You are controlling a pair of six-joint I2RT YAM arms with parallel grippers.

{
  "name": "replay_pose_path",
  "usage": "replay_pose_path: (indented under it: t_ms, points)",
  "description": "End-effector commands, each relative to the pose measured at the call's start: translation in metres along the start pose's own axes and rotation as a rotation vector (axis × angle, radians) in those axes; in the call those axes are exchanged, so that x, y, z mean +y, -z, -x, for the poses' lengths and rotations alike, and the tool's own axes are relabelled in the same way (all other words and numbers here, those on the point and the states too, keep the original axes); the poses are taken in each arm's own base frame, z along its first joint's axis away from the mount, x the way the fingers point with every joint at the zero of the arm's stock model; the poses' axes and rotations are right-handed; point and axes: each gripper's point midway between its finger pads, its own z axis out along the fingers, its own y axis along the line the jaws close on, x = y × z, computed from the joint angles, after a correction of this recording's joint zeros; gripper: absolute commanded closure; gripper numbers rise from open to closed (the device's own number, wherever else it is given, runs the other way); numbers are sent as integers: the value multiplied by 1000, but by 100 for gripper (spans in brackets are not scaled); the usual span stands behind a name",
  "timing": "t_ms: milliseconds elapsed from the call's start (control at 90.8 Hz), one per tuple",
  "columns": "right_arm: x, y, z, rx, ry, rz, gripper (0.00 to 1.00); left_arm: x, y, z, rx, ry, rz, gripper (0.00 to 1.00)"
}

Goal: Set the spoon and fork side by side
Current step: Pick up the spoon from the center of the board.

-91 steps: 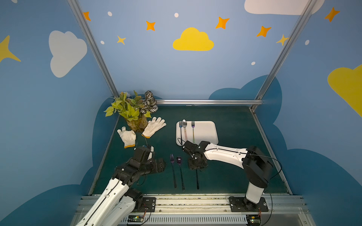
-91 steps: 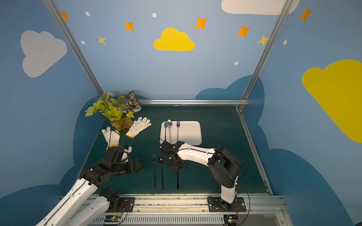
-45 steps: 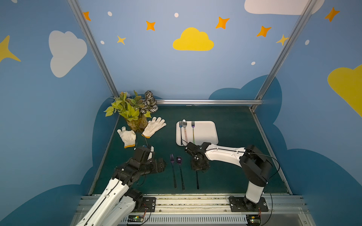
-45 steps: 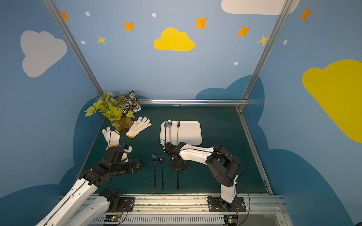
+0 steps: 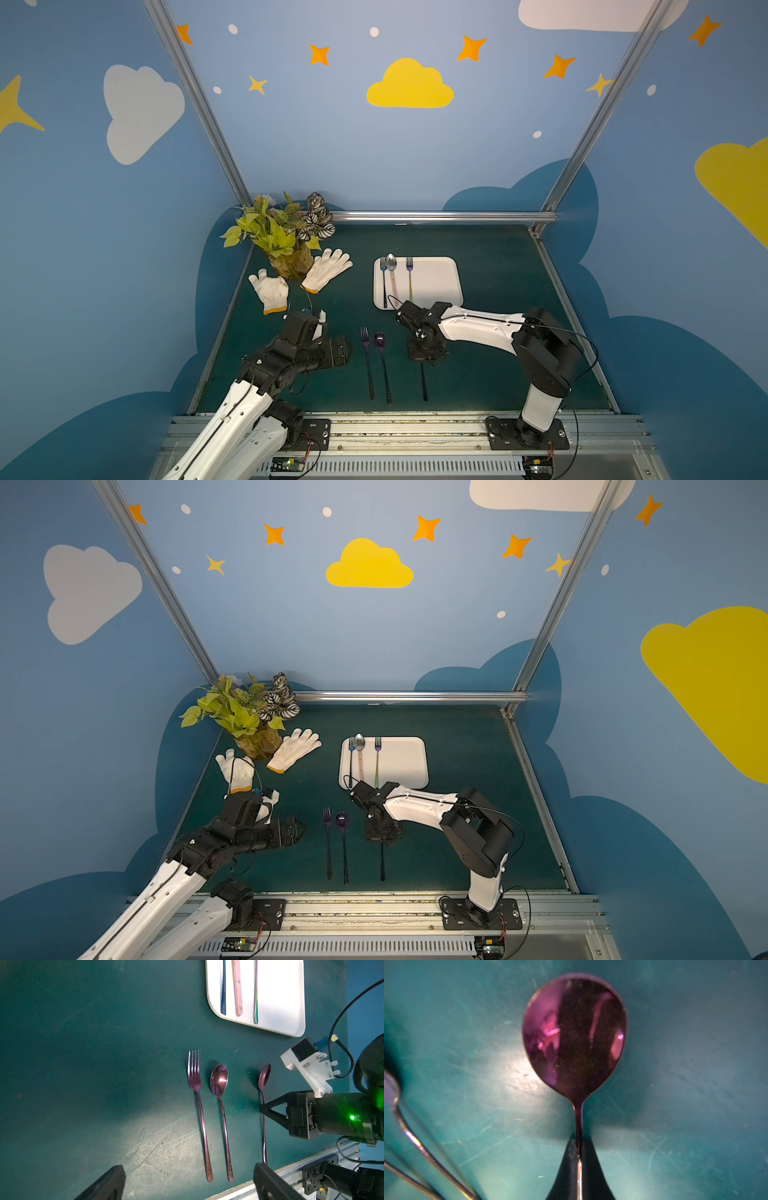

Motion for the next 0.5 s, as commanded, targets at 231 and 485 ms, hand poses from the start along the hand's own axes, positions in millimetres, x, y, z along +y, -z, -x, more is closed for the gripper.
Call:
replay_pose_path:
  t_ms: [231, 485]
  points:
    - [-19, 68, 55, -144, -41, 131, 100, -10, -1, 5, 7, -35, -34, 0]
    - [-33, 85, 111, -131, -7, 137, 100, -27, -6, 30, -21, -207, -53, 0]
